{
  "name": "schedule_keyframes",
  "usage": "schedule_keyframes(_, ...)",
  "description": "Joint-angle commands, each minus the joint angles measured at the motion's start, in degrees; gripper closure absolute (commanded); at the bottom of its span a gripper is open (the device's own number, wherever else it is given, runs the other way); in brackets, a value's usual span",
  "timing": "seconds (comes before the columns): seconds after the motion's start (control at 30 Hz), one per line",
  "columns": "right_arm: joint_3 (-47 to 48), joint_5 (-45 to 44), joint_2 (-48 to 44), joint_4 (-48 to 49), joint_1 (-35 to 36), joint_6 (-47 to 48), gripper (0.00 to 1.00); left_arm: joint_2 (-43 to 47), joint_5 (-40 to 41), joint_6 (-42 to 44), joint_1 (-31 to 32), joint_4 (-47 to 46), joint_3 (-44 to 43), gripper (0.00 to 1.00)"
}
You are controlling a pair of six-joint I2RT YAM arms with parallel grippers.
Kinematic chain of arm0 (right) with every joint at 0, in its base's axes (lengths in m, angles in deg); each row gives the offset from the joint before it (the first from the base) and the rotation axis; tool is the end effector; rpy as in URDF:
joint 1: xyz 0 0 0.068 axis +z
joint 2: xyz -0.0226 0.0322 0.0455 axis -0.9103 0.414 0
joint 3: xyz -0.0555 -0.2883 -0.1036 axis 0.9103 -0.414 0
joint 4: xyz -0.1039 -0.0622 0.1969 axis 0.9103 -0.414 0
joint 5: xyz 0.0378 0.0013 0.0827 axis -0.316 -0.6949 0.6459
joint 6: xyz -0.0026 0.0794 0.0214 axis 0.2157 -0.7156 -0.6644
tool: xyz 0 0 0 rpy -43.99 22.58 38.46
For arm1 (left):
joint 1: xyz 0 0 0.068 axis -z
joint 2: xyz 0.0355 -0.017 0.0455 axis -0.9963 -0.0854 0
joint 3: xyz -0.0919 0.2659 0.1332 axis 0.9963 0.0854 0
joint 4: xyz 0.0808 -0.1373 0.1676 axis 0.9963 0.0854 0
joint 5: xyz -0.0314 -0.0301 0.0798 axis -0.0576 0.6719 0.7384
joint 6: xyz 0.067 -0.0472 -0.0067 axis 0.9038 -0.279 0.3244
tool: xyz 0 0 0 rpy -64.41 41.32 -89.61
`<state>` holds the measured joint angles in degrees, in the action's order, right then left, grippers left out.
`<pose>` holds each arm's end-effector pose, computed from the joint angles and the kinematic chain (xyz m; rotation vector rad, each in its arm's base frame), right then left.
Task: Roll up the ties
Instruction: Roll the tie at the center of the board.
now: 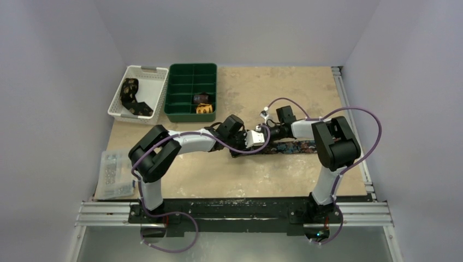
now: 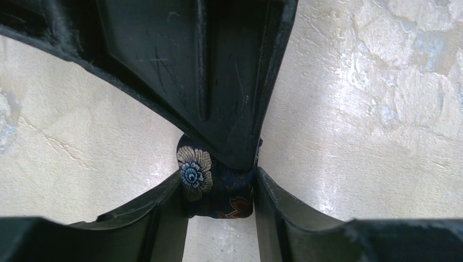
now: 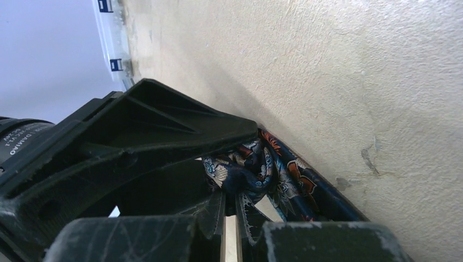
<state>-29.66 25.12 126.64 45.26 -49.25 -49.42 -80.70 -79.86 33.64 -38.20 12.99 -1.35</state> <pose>0.3033 0.1495 0.1628 -0.2467 2.6027 1.4799 0.2497 -0.3003 0.1854 1.5855 1.8785 -0.5535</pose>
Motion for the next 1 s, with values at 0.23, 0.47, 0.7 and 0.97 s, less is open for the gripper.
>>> schedule_keyframes(0.23, 0.38, -6.64, 4.01, -7.13, -3.95, 8.22, 1.00, 3.78, -10.16, -5.45, -3.52, -14.66, 6.89, 0.41)
schedule_keyframes(0.47, 1.62, -7.57, 5.95, -9.11, -4.11, 9.45, 1.00, 1.19, -13.73, -7.93, -3.43, -29.06, 8.58, 0.40)
schedule_keyframes(0.7, 2.00, -7.38, 6.50, -9.53, -4.23, 9.63, 1.00, -2.47, -15.57, -4.55, -2.60, -29.10, 7.56, 0.43)
schedule_keyframes(0.97, 2.68, -6.83, 6.86, -9.92, -4.20, 9.46, 1.00, -2.19, -12.43, 6.40, -1.78, -19.50, 9.52, 0.69)
